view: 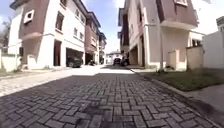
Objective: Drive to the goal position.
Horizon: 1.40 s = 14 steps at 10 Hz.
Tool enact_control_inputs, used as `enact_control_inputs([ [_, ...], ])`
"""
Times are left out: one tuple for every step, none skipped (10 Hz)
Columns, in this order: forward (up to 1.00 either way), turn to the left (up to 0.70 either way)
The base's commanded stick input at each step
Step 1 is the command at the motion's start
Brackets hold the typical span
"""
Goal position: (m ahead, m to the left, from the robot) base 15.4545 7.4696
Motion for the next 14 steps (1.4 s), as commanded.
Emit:
enact_control_inputs([
  [0.5, 0.0],
  [0.5, 0.0],
  [0.5, 0.0],
  [0.5, 0.0],
  [0.5, 0.0],
  [0.5, 0.0],
  [0.5, 0.0],
  [0.5, 0.0],
  [0.5, 0.0],
  [0.5, 0.0],
  [0.5, 0.0],
  [0.5, 0.0],
  [0.5, 0.0],
  [0.5, 0.0],
])
